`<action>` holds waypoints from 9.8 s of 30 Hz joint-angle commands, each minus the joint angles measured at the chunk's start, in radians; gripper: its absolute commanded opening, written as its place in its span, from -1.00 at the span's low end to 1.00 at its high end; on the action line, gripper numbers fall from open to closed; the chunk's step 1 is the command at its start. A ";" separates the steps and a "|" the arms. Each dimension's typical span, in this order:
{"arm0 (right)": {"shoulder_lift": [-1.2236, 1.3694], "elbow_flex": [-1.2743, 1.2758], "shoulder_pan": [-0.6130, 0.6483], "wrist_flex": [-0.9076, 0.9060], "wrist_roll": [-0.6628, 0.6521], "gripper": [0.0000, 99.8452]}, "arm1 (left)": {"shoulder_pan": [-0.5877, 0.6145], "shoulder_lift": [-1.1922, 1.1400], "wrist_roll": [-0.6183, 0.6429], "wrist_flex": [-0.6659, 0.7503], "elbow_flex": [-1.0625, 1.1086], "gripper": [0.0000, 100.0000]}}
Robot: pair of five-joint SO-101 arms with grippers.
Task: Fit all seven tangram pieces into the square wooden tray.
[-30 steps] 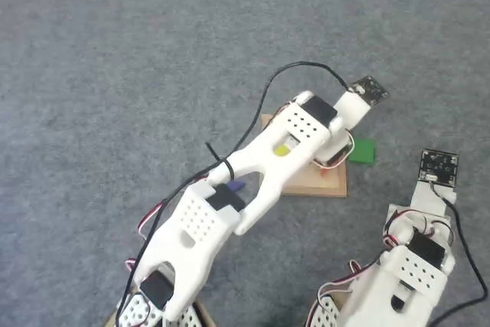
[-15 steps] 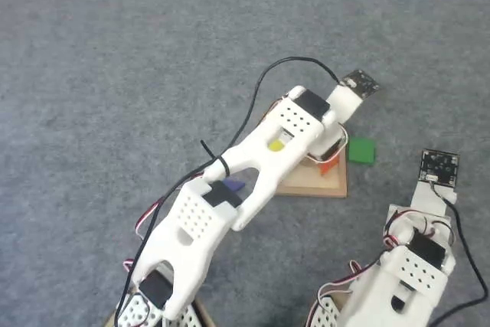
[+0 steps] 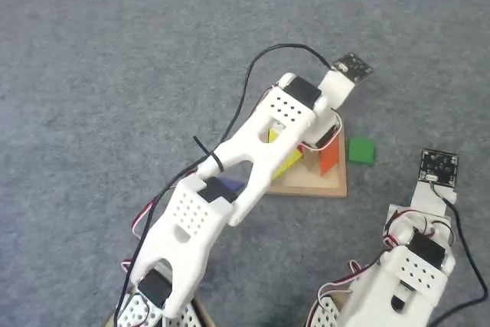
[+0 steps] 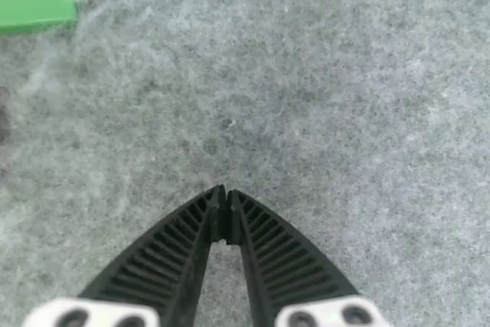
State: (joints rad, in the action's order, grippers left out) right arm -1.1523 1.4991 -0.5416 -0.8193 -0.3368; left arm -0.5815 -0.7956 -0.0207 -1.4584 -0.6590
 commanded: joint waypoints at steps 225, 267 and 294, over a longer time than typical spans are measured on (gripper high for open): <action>1.086 -1.105 0.951 -0.381 0.048 -0.46 | 0.859 1.128 -0.023 0.664 1.570 -0.82; 1.158 -1.122 0.800 -0.288 0.097 -0.46 | 0.859 1.128 -0.023 0.663 1.573 -0.82; 1.247 -1.117 0.860 -0.340 0.066 -0.53 | 0.859 1.128 -0.023 0.663 1.575 -0.82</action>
State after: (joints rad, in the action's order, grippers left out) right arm 0.1074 0.4066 0.2931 -1.1523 -0.2677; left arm 0.2839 0.2846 -0.0299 -0.7879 0.9383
